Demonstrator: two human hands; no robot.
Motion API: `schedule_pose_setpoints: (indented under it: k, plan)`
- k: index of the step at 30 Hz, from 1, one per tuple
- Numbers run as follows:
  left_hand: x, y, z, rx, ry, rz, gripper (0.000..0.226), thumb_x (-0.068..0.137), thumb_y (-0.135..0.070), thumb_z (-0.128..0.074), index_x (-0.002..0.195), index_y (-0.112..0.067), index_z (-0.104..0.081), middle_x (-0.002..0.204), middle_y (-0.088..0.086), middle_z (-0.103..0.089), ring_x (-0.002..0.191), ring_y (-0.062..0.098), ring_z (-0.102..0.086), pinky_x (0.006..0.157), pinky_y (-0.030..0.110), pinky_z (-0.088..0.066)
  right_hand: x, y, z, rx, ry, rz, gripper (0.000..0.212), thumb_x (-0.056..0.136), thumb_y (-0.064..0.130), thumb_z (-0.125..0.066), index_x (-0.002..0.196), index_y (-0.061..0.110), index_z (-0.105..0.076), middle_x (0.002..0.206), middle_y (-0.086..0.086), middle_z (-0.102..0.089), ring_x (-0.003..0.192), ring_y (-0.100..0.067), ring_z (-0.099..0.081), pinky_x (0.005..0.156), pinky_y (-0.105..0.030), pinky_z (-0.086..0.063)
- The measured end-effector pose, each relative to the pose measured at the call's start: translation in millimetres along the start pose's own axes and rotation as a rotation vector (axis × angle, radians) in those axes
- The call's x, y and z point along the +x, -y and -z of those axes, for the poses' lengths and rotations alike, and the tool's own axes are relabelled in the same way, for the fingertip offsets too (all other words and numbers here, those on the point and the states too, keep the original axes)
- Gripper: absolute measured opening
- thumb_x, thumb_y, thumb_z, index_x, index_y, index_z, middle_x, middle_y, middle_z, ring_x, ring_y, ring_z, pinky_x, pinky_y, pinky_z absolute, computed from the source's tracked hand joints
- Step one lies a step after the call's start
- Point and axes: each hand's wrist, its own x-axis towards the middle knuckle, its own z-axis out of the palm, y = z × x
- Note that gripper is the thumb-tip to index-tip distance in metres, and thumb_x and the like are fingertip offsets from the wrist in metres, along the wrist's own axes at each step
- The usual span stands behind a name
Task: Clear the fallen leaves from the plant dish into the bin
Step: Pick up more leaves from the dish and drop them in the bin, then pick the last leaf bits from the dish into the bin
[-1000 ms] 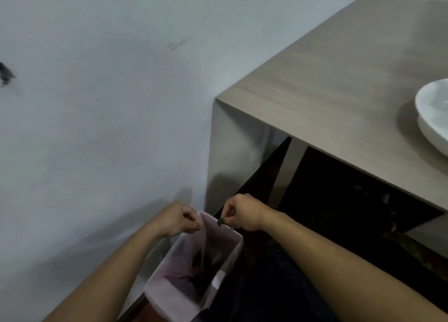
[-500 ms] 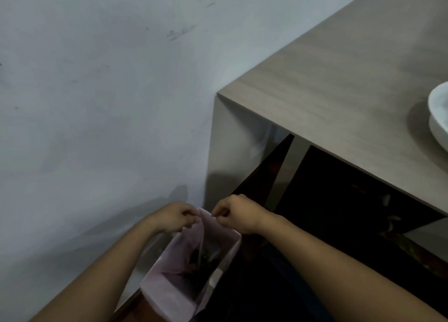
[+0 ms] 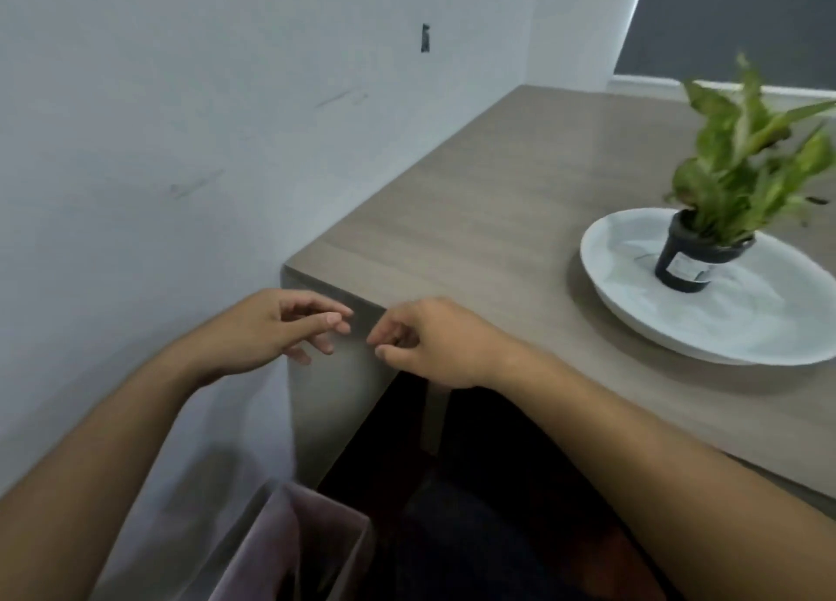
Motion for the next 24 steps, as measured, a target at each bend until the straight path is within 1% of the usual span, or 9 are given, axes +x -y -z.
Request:
schedule_pose_setpoints:
  k: [3, 5, 7, 11, 14, 17, 19, 22, 24]
  plan:
    - [29.4, -62.2, -11.7, 0.045, 0.051, -0.120, 0.026, 0.106, -0.026, -0.062, 0.128, -0.023, -0.074, 0.117, -0.008, -0.082, 0.104, 0.020, -0.079, 0.082, 0.027, -0.061, -31.1, -7.2, 60.2, -0.030, -0.105, -0.050, 0.020, 0.097, 0.029, -0.073, 0.115, 0.027, -0.080, 0.095, 0.012, -0.081, 0.076, 0.005, -0.068, 0.070, 0.000, -0.045]
    - [48.3, -96.5, -23.4, 0.073, 0.084, -0.202, 0.026, 0.106, -0.028, -0.061, 0.129, -0.024, -0.074, 0.117, -0.010, -0.082, 0.104, 0.015, -0.078, 0.088, 0.031, -0.062, -53.5, -11.7, 94.6, -0.027, -0.151, -0.094, 0.018, 0.099, 0.032, -0.072, 0.115, 0.029, -0.079, 0.088, 0.013, -0.081, 0.081, 0.000, -0.075, 0.078, -0.012, -0.055]
    - [69.3, -126.2, -44.9, 0.093, 0.118, -0.271, 0.025, 0.107, -0.028, -0.061, 0.128, -0.025, -0.075, 0.118, -0.010, -0.081, 0.108, 0.011, -0.077, 0.093, 0.033, -0.063, -79.0, -22.9, 126.2, -0.027, -0.214, -0.141, 0.016, 0.100, 0.031, -0.072, 0.113, 0.027, -0.078, 0.088, 0.009, -0.082, 0.080, -0.003, -0.078, 0.080, -0.022, -0.061]
    - [110.9, -168.8, -100.6, 0.129, 0.156, -0.389, 0.024, 0.106, -0.032, -0.064, 0.126, -0.029, -0.076, 0.121, -0.017, -0.079, 0.116, -0.003, -0.070, 0.103, 0.027, -0.058, -126.1, -57.5, 178.9, -0.089, -0.328, -0.255, 0.012, 0.099, 0.032, -0.073, 0.109, 0.029, -0.079, 0.086, 0.011, -0.081, 0.079, 0.000, -0.076, 0.072, -0.019, -0.058]
    - [136.9, -184.6, -143.2, 0.299, 0.117, -0.511, 0.030, 0.106, -0.038, -0.061, 0.133, -0.031, -0.072, 0.131, -0.020, -0.071, 0.122, -0.007, -0.063, 0.108, 0.023, -0.047, -153.7, -91.3, 200.4, -0.112, -0.342, -0.379, 0.009, 0.100, 0.031, -0.072, 0.105, 0.028, -0.079, 0.081, 0.012, -0.081, 0.074, 0.005, -0.074, 0.066, -0.015, -0.052]
    - [157.3, -186.8, -180.5, 0.508, 0.096, -0.611, 0.051, 0.109, -0.045, -0.050, 0.154, -0.021, -0.053, 0.156, -0.004, -0.055, 0.146, 0.013, -0.048, 0.122, 0.035, -0.038, -171.1, -126.7, 203.9, -0.187, -0.267, -0.487, 0.009, 0.098, 0.032, -0.075, 0.105, 0.029, -0.079, 0.077, 0.016, -0.078, 0.073, 0.007, -0.071, 0.065, -0.011, -0.049]
    - [168.3, -186.2, -200.1, 0.569, 0.135, -0.582, 0.065, 0.111, -0.048, -0.042, 0.166, -0.014, -0.031, 0.172, 0.002, -0.032, 0.162, 0.020, -0.024, 0.131, 0.037, -0.024, -177.3, -145.3, 200.9, -0.224, -0.184, -0.537, 0.010, 0.095, 0.036, -0.078, 0.104, 0.031, -0.080, 0.080, 0.015, -0.077, 0.077, 0.002, -0.072, 0.070, -0.018, -0.051]
    - [178.5, -181.4, -220.4, 0.642, 0.173, -0.517, 0.079, 0.112, -0.053, -0.030, 0.170, -0.010, -0.001, 0.180, 0.001, 0.003, 0.165, 0.017, 0.010, 0.135, 0.037, -0.004, -179.4, -160.3, 194.3, -0.268, -0.091, -0.582, 0.018, 0.089, 0.044, -0.083, 0.102, 0.033, -0.081, 0.091, 0.011, -0.080, 0.088, -0.005, -0.073, 0.082, -0.030, -0.059]
    - [182.2, -175.5, -228.2, 0.689, 0.172, -0.502, 0.080, 0.112, -0.055, -0.026, 0.169, -0.010, 0.007, 0.179, 0.002, 0.013, 0.163, 0.015, 0.018, 0.133, 0.034, 0.002, -178.2, -165.2, 191.0, -0.258, -0.078, -0.589, 0.020, 0.085, 0.046, -0.085, 0.099, 0.032, -0.082, 0.091, 0.013, -0.080, 0.089, -0.004, -0.073, 0.084, -0.031, -0.061]
